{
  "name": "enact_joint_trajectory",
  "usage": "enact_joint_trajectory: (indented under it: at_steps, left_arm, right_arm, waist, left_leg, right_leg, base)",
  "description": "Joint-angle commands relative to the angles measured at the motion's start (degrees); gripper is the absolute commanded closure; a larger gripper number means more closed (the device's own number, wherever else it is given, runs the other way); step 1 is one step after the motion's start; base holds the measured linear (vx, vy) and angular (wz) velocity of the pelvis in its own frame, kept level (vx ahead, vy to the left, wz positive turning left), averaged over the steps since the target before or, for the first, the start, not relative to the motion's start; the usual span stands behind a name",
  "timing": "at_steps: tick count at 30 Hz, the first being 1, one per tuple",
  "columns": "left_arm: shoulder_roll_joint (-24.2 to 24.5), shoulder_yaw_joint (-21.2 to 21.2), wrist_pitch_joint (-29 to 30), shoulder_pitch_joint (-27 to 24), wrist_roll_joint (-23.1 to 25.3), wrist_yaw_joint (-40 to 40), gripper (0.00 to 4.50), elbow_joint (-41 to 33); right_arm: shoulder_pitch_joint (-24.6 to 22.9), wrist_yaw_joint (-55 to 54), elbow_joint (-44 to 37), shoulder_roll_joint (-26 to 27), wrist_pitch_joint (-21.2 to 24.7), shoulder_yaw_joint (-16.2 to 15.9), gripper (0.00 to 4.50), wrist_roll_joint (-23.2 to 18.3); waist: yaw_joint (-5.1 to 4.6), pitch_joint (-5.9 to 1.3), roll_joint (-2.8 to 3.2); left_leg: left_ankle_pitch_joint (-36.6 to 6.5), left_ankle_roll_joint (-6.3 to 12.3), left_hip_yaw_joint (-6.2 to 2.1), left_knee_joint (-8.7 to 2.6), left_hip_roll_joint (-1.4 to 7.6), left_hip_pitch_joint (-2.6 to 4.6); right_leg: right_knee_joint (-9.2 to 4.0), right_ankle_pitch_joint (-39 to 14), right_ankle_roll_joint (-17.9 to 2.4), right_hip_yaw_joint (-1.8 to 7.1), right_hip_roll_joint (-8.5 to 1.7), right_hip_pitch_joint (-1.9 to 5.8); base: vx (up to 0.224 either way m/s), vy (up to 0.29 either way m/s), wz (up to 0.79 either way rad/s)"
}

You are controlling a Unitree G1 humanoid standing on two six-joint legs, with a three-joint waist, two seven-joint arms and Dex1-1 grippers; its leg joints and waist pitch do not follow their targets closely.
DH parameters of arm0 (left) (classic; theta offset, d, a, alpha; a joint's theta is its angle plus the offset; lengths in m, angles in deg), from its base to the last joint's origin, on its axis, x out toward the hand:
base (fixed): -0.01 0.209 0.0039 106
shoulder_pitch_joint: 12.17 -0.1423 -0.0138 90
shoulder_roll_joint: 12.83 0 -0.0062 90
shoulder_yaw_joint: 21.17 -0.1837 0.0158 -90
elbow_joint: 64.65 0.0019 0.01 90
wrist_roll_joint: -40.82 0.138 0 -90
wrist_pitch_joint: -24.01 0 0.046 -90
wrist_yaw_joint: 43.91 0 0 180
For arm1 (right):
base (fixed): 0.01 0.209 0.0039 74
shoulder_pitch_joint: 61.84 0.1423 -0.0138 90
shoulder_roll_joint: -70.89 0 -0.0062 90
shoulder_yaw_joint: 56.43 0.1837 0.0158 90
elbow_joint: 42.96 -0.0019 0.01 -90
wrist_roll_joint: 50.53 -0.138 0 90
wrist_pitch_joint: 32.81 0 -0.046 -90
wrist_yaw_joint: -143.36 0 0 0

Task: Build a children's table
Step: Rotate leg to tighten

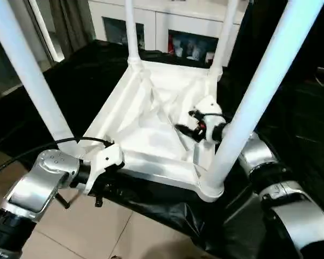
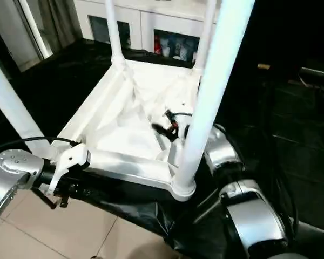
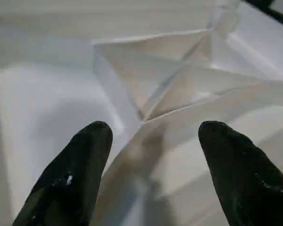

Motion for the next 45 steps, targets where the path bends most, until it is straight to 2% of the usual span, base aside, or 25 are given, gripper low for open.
enact_joint_trajectory:
  at_steps: [1,3,5,7,14,20,27,28,29,30,31,32,33,35,36,38,39,41,42,43,44,45]
  left_arm:
    - [0.9,-1.2,-0.9,0.0,2.0,-1.1,2.51,0.6]
    - [1.0,-1.5,-1.3,0.1,2.7,-1.9,2.51,1.3]
    - [0.4,-1.8,-4.7,1.1,6.2,-6.5,2.51,5.3]
    - [0.2,-1.6,-6.0,1.5,7.0,-7.8,2.51,6.5]
    - [-0.4,-0.2,-9.3,4.1,9.5,-14.3,2.51,11.8]
    - [0.1,0.0,-11.1,4.3,10.0,-15.0,2.51,13.8]
    - [-0.6,1.2,-12.4,4.7,8.6,-16.1,2.51,14.2]
    - [-1.1,2.5,-13.6,4.5,7.0,-15.8,2.51,13.9]
    - [-1.4,3.4,-14.4,4.3,5.7,-15.3,2.51,13.4]
    - [-1.8,5.0,-16.0,3.7,3.4,-14.2,2.51,12.3]
    - [-2.5,7.6,-15.8,2.8,-0.2,-13.1,2.51,10.2]
    - [-3.0,9.4,-15.4,2.2,-2.6,-12.5,2.51,8.6]
    - [-4.4,13.8,-12.5,0.6,-9.3,-11.1,2.51,4.2]
    - [-4.5,13.9,-12.4,0.5,-9.5,-11.1,2.51,4.1]
    - [-5.9,17.5,-8.6,-0.8,-16.1,-10.4,2.51,0.0]
    - [-7.7,20.0,-6.4,-1.7,-20.4,-11.4,2.51,-2.5]
    - [-8.3,20.6,-6.2,-2.0,-21.3,-12.1,2.51,-2.9]
    - [-9.6,21.0,-7.3,-2.1,-21.5,-13.8,2.51,-2.8]
    - [-10.5,21.4,-8.1,-2.3,-21.6,-15.2,2.51,-2.8]
    - [-12.2,21.6,-9.9,-2.3,-19.8,-18.7,2.51,-2.2]
    - [-16.1,21.5,-13.2,-1.9,-13.3,-28.9,2.51,-0.9]
    - [-19.3,21.5,-15.8,-2.0,-7.8,-38.0,2.51,-0.3]
  right_arm:
    - [1.0,-0.6,1.7,-0.4,-1.2,-1.7,1.2,2.5]
    - [1.3,-1.2,2.6,-0.5,-1.8,-2.2,1.2,3.3]
    - [2.1,-1.6,4.9,-0.5,-2.8,-2.6,1.2,4.4]
    - [2.3,-1.6,5.7,-0.7,-3.5,-3.2,1.2,5.2]
    - [3.1,-3.1,10.5,-1.0,-5.3,-4.2,1.2,8.0]
    - [2.3,-2.7,10.9,-1.7,-5.2,-4.6,1.2,8.6]
    - [1.8,-3.1,11.5,-2.4,-6.7,-2.6,1.2,7.4]
    - [1.7,-3.6,10.1,-2.3,-7.0,0.1,1.2,4.9]
    - [1.6,-3.9,9.0,-2.1,-7.0,1.6,1.2,3.5]
    - [1.3,-4.4,7.1,-1.8,-7.0,4.3,1.2,0.8]
    - [0.1,-4.7,3.3,-2.2,-6.6,6.6,1.2,-1.5]
    - [-0.9,-4.8,0.7,-2.6,-6.3,8.0,1.2,-2.9]
    - [-3.9,-5.3,-6.7,-3.9,-4.4,11.0,1.2,-5.7]
    - [-4.0,-5.3,-6.9,-3.9,-4.3,11.1,1.2,-5.8]
    - [-7.7,-6.2,-14.9,-5.5,-1.1,14.3,1.2,-8.3]
    - [-11.5,-7.2,-22.2,-7.1,1.9,16.9,1.2,-9.6]
    - [-12.7,-7.3,-24.4,-7.4,2.9,17.5,1.2,-10.0]
    - [-14.5,-8.2,-27.0,-8.0,3.8,18.2,1.2,-9.4]
    - [-16.1,-9.0,-29.6,-8.3,5.0,18.7,1.2,-9.3]
    - [-18.2,-10.2,-32.6,-8.3,6.1,19.4,1.2,-9.3]
    - [-21.5,-14.7,-37.7,-7.3,9.5,21.1,1.2,-8.4]
    - [-24.4,-18.7,-42.0,-5.8,12.3,22.6,1.2,-7.9]
  waist:
    - [-0.13,-3.89,0.15]
    - [-0.04,-3.97,0.25]
    - [-0.06,-4.09,0.23]
    - [-0.19,-4.16,0.27]
    - [0.0,-3.99,0.33]
    - [0.11,-3.96,0.32]
    - [0.34,-4.04,0.56]
    - [0.31,-4.02,0.34]
    - [0.52,-4.12,0.32]
    - [0.65,-4.13,0.44]
    - [0.69,-4.2,0.48]
    - [0.9,-4.37,0.23]
    - [1.18,-4.51,0.3]
    - [1.3,-4.45,0.21]
    - [1.55,-4.12,0.8]
    - [1.68,-4.16,1.01]
    - [1.61,-4.11,0.76]
    - [1.44,-3.92,0.64]
    - [1.29,-3.75,0.59]
    - [1.32,-3.67,1.48]
    - [0.86,-3.47,1.09]
    - [0.67,-3.3,1.19]
  left_leg:
    - [-8.5,0.99,-0.02,-3.67,0.5,0.91]
    - [-8.1,1.08,0.01,-3.59,0.5,0.91]
    - [-7.7,1.18,-0.04,-3.49,0.41,0.8]
    - [-7.7,1.41,-0.09,-3.41,0.38,0.79]
    - [-10.5,0.75,-0.08,-3.48,0.48,0.95]
    - [-12.1,0.06,-0.22,-3.6,0.58,1.06]
    - [-11.4,0.21,-0.24,-3.55,0.55,0.94]
    - [-11.6,0.19,-0.18,-3.54,0.51,0.92]
    - [-11.4,0.28,-0.15,-3.49,0.53,1.08]
    - [-11.0,0.32,-0.16,-3.48,0.48,0.91]
    - [-10.7,0.3,-0.22,-3.52,0.51,0.83]
    - [-9.0,0.56,-0.18,-3.43,0.51,0.76]
    - [-7.1,1.17,-0.19,-3.34,0.59,0.81]
    - [-6.8,1.92,-0.06,-3.25,0.5,0.77]
    - [-7.2,1.67,-0.01,-3.37,0.39,0.8]
    - [-8.2,1.29,0.03,-3.39,0.47,1.06]
    - [-8.9,1.33,0.11,-3.4,0.32,1.04]
    - [-10.4,0.96,0.0,-3.58,0.28,0.86]
    - [-11.8,0.48,-0.12,-3.79,0.24,0.79]
    - [-12.8,0.0,-0.22,-3.84,0.25,0.95]
    - [-14.4,-0.61,-0.25,-4.02,0.49,0.92]
    - [-15.3,-1.11,-0.42,-4.13,0.53,0.91]
  right_leg:
    - [-2.89,-4.3,-15.8,0.97,-1.09,2.75]
    - [-2.85,-3.6,-16.1,1.01,-1.13,2.73]
    - [-2.68,-2.4,-16.1,0.98,-1.02,2.9]
    - [-2.59,-1.7,-16.2,0.89,-1.0,2.88]
    - [-2.85,-4.9,-16.2,0.92,-1.1,2.57]
    - [-3.08,-7.2,-15.4,0.95,-1.23,2.5]
    - [-2.87,-5.6,-15.8,0.89,-1.22,2.55]
    - [-2.95,-5.7,-15.7,0.91,-1.17,2.57]
    - [-2.93,-5.3,-15.8,0.97,-1.22,2.58]
    - [-2.84,-4.5,-15.9,1.06,-1.3,2.72]
    - [-2.75,-3.9,-16.0,0.99,-1.26,2.83]
    - [-2.43,-0.8,-16.0,1.02,-1.23,3.12]
    - [-2.11,2.5,-16.5,0.91,-1.03,3.09]
    - [-2.07,3.0,-16.8,0.68,-0.74,2.92]
    - [-2.08,2.4,-16.4,0.78,-0.68,3.09]
    - [-2.34,1.4,-16.1,0.7,-0.56,2.84]
    - [-2.59,0.3,-15.7,0.69,-0.42,2.86]
    - [-3.08,-2.8,-14.6,0.77,-0.58,2.95]
    - [-3.47,-6.2,-13.5,0.79,-0.68,2.97]
    - [-3.65,-7.7,-13.0,0.83,-0.67,2.83]
    - [-4.27,-9.4,-11.6,0.87,-0.51,2.86]
    - [-4.69,-11.0,-10.0,0.87,-0.32,2.9]
  base:
    - [0.0,0.0,0.0]
    - [0.0,0.0,0.0]
    - [0.0,0.0,0.0]
    - [0.0,0.0,0.0]
    - [0.0,0.0,0.0]
    - [0.0,0.0,0.0]
    - [0.0,0.0,0.0]
    - [0.0,0.0,0.0]
    - [0.0,0.0,0.0]
    - [0.0,0.0,0.0]
    - [0.0,0.0,0.0]
    - [0.0,0.0,0.0]
    - [0.0,0.0,0.0]
    - [0.0,0.0,0.0]
    - [0.0,0.0,0.0]
    - [0.0,0.0,0.0]
    - [0.0,0.0,0.0]
    - [0.0,0.0,0.0]
    - [0.0,0.0,0.0]
    - [0.0,0.0,0.0]
    - [0.0,0.0,0.0]
    - [0.0,0.0,0.0]
